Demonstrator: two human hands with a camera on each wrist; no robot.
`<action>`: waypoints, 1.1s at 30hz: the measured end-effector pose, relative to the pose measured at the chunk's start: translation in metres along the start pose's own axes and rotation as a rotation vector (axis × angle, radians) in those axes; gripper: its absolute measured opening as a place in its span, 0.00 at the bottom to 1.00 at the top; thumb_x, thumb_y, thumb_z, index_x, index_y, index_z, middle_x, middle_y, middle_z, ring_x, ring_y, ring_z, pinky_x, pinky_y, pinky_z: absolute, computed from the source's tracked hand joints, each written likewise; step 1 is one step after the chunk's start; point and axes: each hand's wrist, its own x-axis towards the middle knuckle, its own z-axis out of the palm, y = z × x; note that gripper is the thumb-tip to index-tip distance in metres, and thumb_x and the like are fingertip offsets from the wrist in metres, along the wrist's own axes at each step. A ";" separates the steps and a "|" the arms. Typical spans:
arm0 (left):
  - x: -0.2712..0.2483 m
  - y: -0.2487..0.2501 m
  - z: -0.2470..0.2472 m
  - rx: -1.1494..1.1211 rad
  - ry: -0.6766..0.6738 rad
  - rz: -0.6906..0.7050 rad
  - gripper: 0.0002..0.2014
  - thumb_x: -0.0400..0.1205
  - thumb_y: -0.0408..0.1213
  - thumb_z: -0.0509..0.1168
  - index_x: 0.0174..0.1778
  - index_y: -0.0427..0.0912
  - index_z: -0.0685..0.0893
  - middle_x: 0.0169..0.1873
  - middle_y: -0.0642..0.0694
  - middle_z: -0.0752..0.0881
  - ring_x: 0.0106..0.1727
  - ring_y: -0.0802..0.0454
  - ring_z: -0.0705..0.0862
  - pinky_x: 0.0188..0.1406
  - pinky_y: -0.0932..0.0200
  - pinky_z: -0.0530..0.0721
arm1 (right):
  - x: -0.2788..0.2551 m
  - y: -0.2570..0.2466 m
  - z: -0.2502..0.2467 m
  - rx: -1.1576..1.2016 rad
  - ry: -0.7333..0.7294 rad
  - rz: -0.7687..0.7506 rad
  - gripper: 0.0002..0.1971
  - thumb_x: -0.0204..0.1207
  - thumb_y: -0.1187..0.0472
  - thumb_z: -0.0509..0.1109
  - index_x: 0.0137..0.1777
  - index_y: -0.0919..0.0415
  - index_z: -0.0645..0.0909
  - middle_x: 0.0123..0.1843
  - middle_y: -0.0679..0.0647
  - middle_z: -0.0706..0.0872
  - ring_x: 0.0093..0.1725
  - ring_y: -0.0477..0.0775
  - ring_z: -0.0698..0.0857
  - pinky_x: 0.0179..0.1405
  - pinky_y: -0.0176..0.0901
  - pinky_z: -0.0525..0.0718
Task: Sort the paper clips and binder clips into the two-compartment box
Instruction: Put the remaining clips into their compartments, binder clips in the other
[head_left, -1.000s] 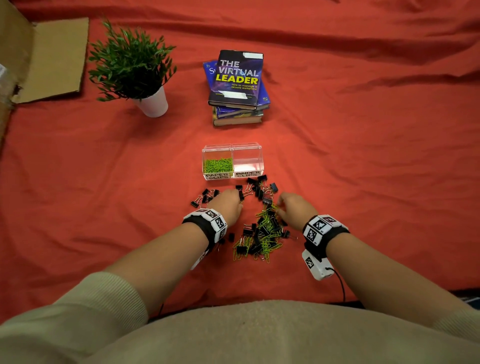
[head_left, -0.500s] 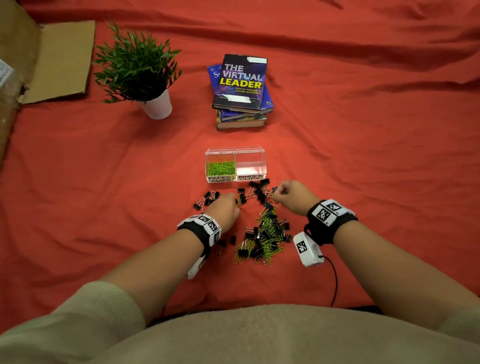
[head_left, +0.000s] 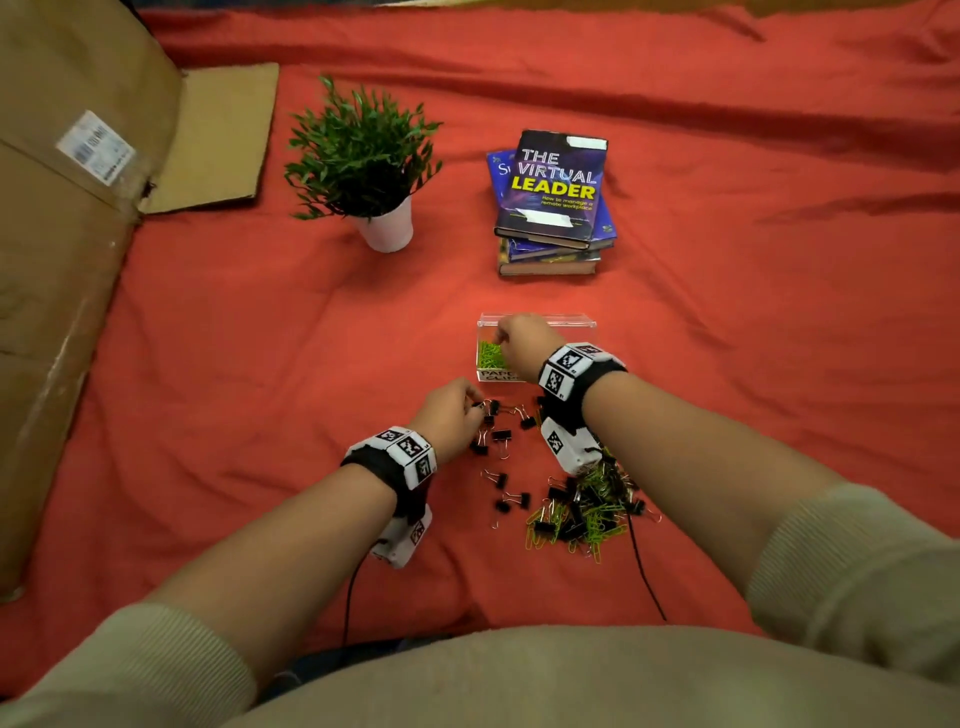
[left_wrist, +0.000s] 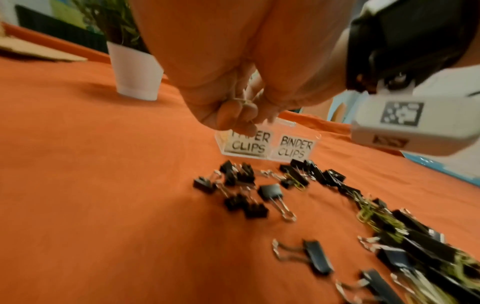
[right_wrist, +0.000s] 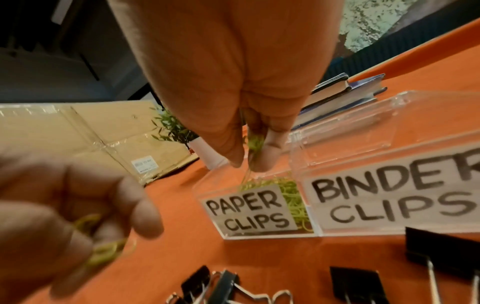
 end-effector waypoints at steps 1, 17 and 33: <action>0.003 0.000 -0.006 0.031 0.002 0.010 0.09 0.81 0.31 0.60 0.56 0.38 0.80 0.40 0.43 0.83 0.41 0.45 0.81 0.38 0.59 0.75 | 0.000 -0.001 0.002 -0.020 -0.017 -0.005 0.16 0.76 0.73 0.59 0.59 0.64 0.83 0.59 0.63 0.86 0.60 0.63 0.83 0.60 0.49 0.82; 0.072 0.042 -0.018 0.406 0.005 0.310 0.15 0.79 0.27 0.59 0.60 0.40 0.82 0.62 0.43 0.82 0.64 0.43 0.76 0.62 0.50 0.76 | -0.067 0.059 0.078 -0.183 -0.052 0.070 0.12 0.76 0.70 0.61 0.58 0.67 0.77 0.58 0.63 0.80 0.56 0.65 0.83 0.51 0.56 0.85; -0.047 0.001 0.087 0.436 -0.383 0.549 0.20 0.76 0.44 0.70 0.65 0.51 0.78 0.59 0.45 0.77 0.61 0.46 0.77 0.54 0.53 0.78 | -0.103 0.082 0.028 0.546 0.027 0.302 0.12 0.80 0.66 0.57 0.50 0.59 0.84 0.35 0.52 0.82 0.28 0.49 0.75 0.25 0.40 0.74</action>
